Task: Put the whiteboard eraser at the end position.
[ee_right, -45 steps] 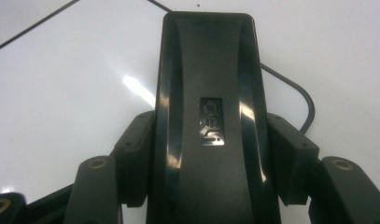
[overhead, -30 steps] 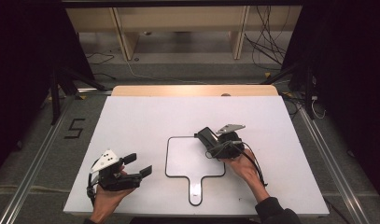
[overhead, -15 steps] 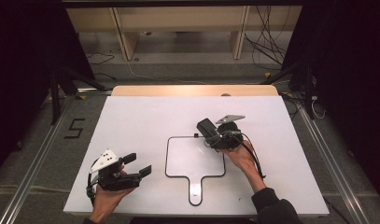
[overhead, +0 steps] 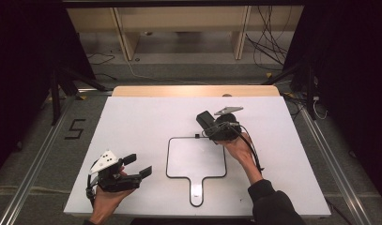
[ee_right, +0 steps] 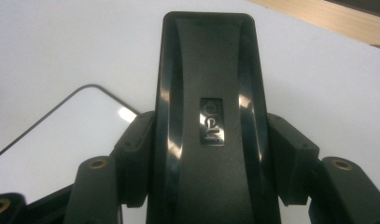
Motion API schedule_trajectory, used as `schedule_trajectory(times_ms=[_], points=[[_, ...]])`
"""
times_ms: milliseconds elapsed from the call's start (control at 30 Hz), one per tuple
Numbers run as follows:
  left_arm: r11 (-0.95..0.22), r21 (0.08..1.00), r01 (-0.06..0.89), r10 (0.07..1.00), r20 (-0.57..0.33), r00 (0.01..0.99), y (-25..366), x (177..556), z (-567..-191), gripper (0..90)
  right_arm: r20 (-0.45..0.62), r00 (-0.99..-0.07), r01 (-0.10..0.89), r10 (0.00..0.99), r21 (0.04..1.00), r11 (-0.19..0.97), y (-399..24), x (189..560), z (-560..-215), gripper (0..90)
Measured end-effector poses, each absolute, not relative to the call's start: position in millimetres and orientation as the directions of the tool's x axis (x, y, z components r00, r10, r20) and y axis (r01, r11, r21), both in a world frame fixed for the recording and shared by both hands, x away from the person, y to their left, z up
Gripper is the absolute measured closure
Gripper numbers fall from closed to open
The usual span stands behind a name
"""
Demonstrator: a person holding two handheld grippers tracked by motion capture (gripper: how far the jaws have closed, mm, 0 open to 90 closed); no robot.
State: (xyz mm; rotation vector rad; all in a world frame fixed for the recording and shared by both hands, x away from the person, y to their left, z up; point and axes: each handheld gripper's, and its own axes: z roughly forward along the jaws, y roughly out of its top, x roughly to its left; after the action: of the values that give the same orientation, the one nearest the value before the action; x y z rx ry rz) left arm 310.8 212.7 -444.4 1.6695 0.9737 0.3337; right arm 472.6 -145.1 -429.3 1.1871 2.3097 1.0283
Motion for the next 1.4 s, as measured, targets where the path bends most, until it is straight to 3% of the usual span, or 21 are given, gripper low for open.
schedule_trajectory(times_ms=[1400], points=[[-0.028, 0.907, 0.42, 0.73, -0.268, 0.628, 214.2, 310.9, -443.7, 15.9, 0.04, -0.539, 0.606, 0.841, 0.712, 0.354, -110.4, 538.6, -430.7, 41.0]])
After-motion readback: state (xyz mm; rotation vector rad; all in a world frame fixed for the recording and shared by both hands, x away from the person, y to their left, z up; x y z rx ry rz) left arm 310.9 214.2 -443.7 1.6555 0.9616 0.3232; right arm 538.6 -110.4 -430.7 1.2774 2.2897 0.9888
